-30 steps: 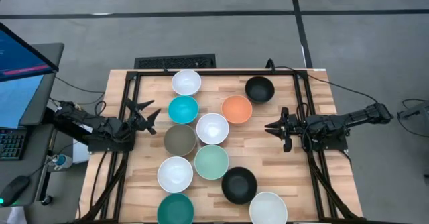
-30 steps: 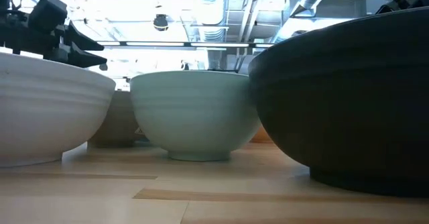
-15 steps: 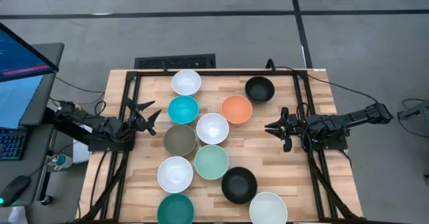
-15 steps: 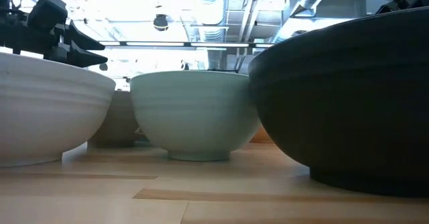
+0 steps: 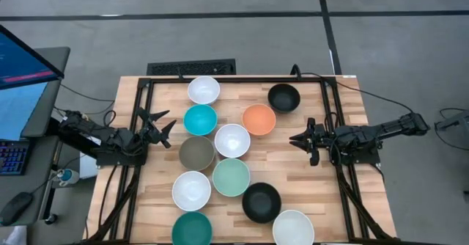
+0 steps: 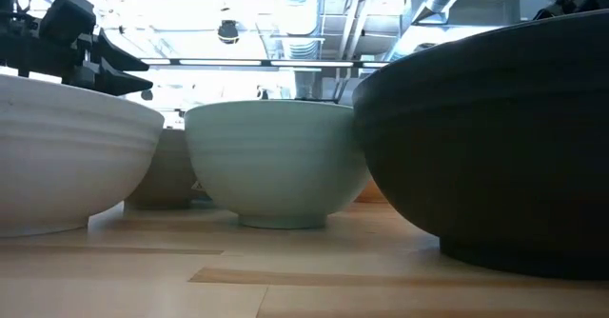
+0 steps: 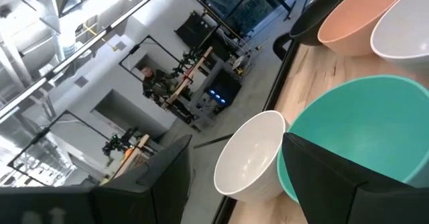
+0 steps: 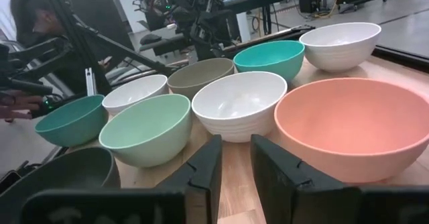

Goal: Nest bowls inside each other
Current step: Stack the white bowl on the light green bowl

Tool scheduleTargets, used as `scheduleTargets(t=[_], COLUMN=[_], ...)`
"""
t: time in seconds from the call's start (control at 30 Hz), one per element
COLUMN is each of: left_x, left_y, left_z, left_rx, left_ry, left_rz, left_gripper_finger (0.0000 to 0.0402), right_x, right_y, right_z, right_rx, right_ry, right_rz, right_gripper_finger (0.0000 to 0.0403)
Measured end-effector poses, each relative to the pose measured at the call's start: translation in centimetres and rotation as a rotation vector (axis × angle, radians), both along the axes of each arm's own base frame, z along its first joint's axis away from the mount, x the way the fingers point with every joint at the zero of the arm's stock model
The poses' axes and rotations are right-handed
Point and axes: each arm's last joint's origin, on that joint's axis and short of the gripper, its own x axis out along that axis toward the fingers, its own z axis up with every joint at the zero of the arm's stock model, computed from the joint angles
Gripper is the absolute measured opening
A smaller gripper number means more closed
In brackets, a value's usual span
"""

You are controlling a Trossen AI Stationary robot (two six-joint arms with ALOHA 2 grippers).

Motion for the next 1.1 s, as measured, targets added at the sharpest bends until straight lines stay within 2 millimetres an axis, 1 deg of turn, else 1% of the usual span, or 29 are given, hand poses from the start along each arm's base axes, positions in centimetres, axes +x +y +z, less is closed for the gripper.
scheduleTargets(t=[0.1, 0.2, 0.23, 0.3, 0.4, 0.47, 0.5, 0.57, 0.63, 0.7, 0.77, 0.83, 0.93, 1.03, 1.1], left_x=[0.0, 0.0, 0.1, 0.3, 0.6, 0.7, 0.7, 0.6, 0.3, 0.0, -0.3, -0.6, -1.3, -1.5, -1.5], left_y=[0.0, 0.0, -0.1, -0.4, -1.1, -1.4, -1.6, -1.8, -1.8, -1.6, -1.3, -1.0, -0.6, -0.3, -0.2], left_z=[0.0, 0.0, 0.0, 0.2, 0.4, 0.8, 1.2, 2.2, 3.2, 4.0, 4.6, 5.1, 6.0, 6.2, 6.1], left_rx=[0.002, 0.059, 0.065, 0.042, -0.117, -0.14, -0.175, -0.32, -0.518, -0.69, -0.796, -0.851, -0.899, -0.912, -0.944], left_ry=[0.004, 0.056, 0.057, 0.022, -0.099, -0.15, -0.201, -0.361, -0.542, -0.69, -0.825, -0.94, -1.098, -1.15, -1.173], left_rz=[0.0, -0.009, -0.039, -0.16, -0.438, -0.576, -0.631, -0.736, -0.812, -0.827, -0.791, -0.738, -0.731, -0.675, -0.64], left_gripper_finger=[0.0222, 0.0222, 0.0222, 0.0222, 0.0222, 0.0222, 0.0222, 0.0222, 0.0222, 0.0222, 0.0222, 0.0222, 0.0222, 0.0222, 0.0222], right_x=[0.0, 0.0, 0.0, 0.0, 0.0, 0.0, 0.0, 0.0, 0.0, 0.0, 0.1, 0.1, -0.3, -1.1, -1.6], right_y=[0.0, 0.0, 0.0, 0.0, 0.0, 0.0, 0.0, 0.0, 0.0, 0.0, -0.1, -0.2, -0.7, -1.1, -1.3], right_z=[0.0, 0.0, 0.0, 0.0, 0.0, 0.1, 0.1, 0.1, 0.2, 0.3, 0.9, 1.9, 4.0, 5.8, 6.5], right_rx=[0.0, 0.0, 0.0, -0.001, -0.034, -0.061, -0.074, -0.098, -0.107, -0.105, -0.113, -0.145, -0.165, -0.162, -0.125], right_ry=[0.0, 0.0, 0.0, 0.0, -0.002, -0.005, -0.007, -0.007, -0.013, -0.031, -0.084, -0.182, -0.371, -0.529, -0.609], right_rz=[0.0, 0.0, 0.0, 0.0, 0.005, 0.008, 0.011, 0.014, 0.015, 0.012, -0.017, -0.078, -0.228, -0.371, -0.407], right_gripper_finger=[0.0102, 0.0102, 0.0102, 0.0102, 0.0102, 0.0102, 0.0102, 0.0102, 0.0102, 0.0102, 0.0102, 0.0102, 0.0102, 0.0102, 0.0102])
